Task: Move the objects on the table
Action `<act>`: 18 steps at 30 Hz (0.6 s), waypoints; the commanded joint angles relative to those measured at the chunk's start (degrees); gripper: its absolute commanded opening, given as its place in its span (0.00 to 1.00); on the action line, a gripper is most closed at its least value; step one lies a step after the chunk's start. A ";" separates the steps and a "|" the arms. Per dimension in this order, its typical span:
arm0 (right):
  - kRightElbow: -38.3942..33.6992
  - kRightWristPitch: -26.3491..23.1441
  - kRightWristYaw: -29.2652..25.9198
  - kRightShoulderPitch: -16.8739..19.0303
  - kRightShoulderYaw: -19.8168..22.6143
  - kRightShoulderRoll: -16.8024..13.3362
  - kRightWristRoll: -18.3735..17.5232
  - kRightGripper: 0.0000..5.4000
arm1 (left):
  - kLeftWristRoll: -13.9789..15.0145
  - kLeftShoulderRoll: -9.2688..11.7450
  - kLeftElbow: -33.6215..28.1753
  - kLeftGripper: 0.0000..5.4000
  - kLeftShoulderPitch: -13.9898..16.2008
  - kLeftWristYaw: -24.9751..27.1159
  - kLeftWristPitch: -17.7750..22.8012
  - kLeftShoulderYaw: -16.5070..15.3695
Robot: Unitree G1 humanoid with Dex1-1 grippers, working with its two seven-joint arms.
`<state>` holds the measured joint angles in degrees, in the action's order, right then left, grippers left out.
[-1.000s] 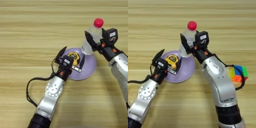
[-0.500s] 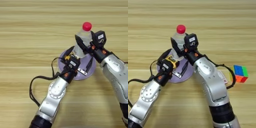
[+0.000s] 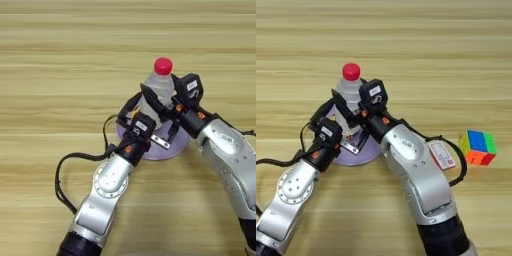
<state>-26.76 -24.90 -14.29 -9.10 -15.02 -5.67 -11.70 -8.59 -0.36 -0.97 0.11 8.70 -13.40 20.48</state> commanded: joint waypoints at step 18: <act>-6.94 -3.99 -0.26 0.50 -1.16 0.83 -2.64 0.57 | 0.26 -0.25 2.93 1.00 -1.85 -0.67 -0.02 -1.97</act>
<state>-31.81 -28.52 -14.40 -7.68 -16.20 -5.48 -13.57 -8.37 -0.43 1.46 -1.08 8.04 -13.48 18.52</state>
